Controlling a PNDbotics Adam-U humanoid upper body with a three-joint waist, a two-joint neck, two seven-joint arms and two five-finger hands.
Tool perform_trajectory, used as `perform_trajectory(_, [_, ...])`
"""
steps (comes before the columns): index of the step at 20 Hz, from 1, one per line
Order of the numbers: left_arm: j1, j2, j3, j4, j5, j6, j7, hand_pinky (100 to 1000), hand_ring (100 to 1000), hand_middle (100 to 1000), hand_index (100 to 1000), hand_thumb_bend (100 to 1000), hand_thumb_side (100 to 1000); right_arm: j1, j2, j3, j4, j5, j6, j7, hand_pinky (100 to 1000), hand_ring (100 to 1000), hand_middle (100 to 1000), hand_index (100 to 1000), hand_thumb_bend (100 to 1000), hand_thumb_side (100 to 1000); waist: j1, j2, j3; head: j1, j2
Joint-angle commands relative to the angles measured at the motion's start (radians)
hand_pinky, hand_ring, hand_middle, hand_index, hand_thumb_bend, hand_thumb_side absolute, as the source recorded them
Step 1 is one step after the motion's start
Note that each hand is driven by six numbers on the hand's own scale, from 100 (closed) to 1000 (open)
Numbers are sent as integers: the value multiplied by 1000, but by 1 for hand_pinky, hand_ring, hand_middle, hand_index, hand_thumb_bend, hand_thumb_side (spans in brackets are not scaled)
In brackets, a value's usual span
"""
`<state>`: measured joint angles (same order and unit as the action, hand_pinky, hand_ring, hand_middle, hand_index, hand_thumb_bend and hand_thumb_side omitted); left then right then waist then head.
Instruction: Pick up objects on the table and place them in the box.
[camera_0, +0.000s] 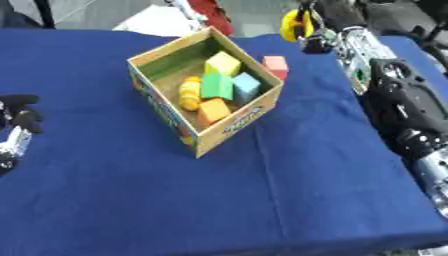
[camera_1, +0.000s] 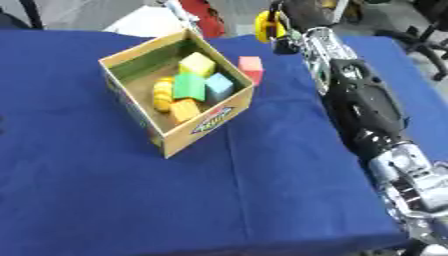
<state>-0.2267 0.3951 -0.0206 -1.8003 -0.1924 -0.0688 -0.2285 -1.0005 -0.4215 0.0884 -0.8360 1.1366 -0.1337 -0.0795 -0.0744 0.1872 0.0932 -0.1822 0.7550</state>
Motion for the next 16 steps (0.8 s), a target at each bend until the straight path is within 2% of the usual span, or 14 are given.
perform_trajectory(1, [-9, 6, 5, -15, 2, -2, 0, 764, 549, 560, 807, 100, 626, -40, 15, 40, -72, -57, -45, 38, 621, 535, 264, 414, 100, 100, -4, -26, 8, -6, -3])
perform_trajectory(3, [-13, 5, 2, -16, 3, -2, -3, 764, 548, 560, 807, 100, 625, -53, 46, 66, -89, -69, -75, 78, 630, 545, 284, 436, 100, 100, -4, -26, 19, -11, -6])
perform_trajectory(5, [-17, 3, 0, -17, 4, -3, -5, 764, 548, 560, 807, 100, 625, -63, 82, 85, -92, -75, -105, 118, 654, 574, 346, 507, 100, 100, -3, -24, 34, -16, -11])
perform_trajectory(7, [-20, 2, 0, -18, 5, -3, -6, 764, 548, 559, 807, 100, 625, -69, 108, 99, -90, -75, -134, 156, 682, 622, 467, 687, 100, 100, -3, -22, 46, -17, -13])
perform_trajectory(8, [-21, 2, 0, -18, 6, -3, -6, 764, 547, 559, 807, 100, 625, -71, 120, 106, -91, -77, -147, 175, 691, 641, 505, 731, 100, 100, -3, -20, 51, -18, -14])
perform_trajectory(9, [-21, 2, 1, -18, 6, -3, -5, 764, 547, 559, 807, 100, 625, -71, 127, 112, -92, -78, -159, 194, 709, 676, 570, 796, 100, 156, -3, -19, 54, -18, -15])
perform_trajectory(10, [-21, 2, 2, -18, 6, -2, -5, 764, 547, 559, 807, 100, 625, -71, 133, 118, -94, -77, -168, 214, 729, 717, 659, 880, 100, 283, -3, -19, 55, -18, -15])
perform_trajectory(11, [-21, 2, 2, -18, 6, -2, -4, 764, 547, 559, 807, 100, 625, -69, 137, 122, -97, -75, -176, 232, 751, 752, 736, 925, 134, 394, -3, -18, 56, -19, -15])
perform_trajectory(13, [-20, 2, 3, -18, 5, -2, -4, 764, 547, 559, 807, 100, 626, -62, 139, 134, -104, -81, -194, 277, 795, 814, 835, 979, 191, 550, -3, -19, 52, -15, -13])
perform_trajectory(16, [-16, 2, 6, -18, 5, -1, -1, 764, 546, 558, 806, 100, 627, -50, 125, 147, -140, -106, -213, 343, 801, 821, 853, 982, 173, 551, -5, -21, 40, -7, -10])
